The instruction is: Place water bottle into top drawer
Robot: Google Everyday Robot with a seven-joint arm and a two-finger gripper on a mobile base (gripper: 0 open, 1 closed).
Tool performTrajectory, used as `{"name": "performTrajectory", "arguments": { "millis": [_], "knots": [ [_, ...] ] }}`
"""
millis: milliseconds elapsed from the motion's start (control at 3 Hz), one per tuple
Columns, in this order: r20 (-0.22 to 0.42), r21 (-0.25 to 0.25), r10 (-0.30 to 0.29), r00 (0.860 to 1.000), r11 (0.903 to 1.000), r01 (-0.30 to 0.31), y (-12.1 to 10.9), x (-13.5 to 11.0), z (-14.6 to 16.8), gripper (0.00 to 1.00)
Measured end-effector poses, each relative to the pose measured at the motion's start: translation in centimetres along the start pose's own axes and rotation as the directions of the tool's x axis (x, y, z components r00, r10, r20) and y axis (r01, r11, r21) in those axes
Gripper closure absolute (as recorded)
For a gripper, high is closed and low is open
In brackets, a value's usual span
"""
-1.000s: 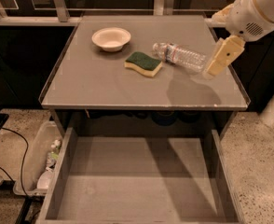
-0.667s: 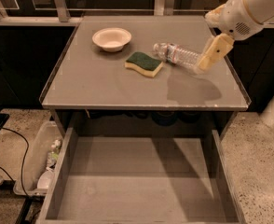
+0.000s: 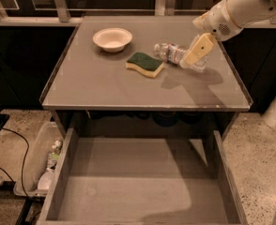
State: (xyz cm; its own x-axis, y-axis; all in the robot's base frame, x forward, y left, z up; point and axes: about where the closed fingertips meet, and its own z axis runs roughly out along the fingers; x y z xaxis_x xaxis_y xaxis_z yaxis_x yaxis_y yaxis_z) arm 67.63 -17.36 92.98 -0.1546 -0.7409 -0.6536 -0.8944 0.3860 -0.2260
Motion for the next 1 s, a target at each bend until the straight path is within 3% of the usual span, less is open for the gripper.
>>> {"name": "performTrajectory", "arguments": {
  "millis": [333, 667, 1000],
  "knots": [
    [-0.016, -0.001, 0.064, 0.998, 0.9980, -0.064, -1.1, 0.8, 2.5, 0.00],
    [-0.082, 0.073, 0.126, 0.989, 0.9901, -0.120, -2.0, 1.7, 3.9, 0.00],
    [-0.179, 0.145, 0.202, 0.963, 0.9734, -0.178, -2.0, 4.5, 7.3, 0.00]
  ]
}}
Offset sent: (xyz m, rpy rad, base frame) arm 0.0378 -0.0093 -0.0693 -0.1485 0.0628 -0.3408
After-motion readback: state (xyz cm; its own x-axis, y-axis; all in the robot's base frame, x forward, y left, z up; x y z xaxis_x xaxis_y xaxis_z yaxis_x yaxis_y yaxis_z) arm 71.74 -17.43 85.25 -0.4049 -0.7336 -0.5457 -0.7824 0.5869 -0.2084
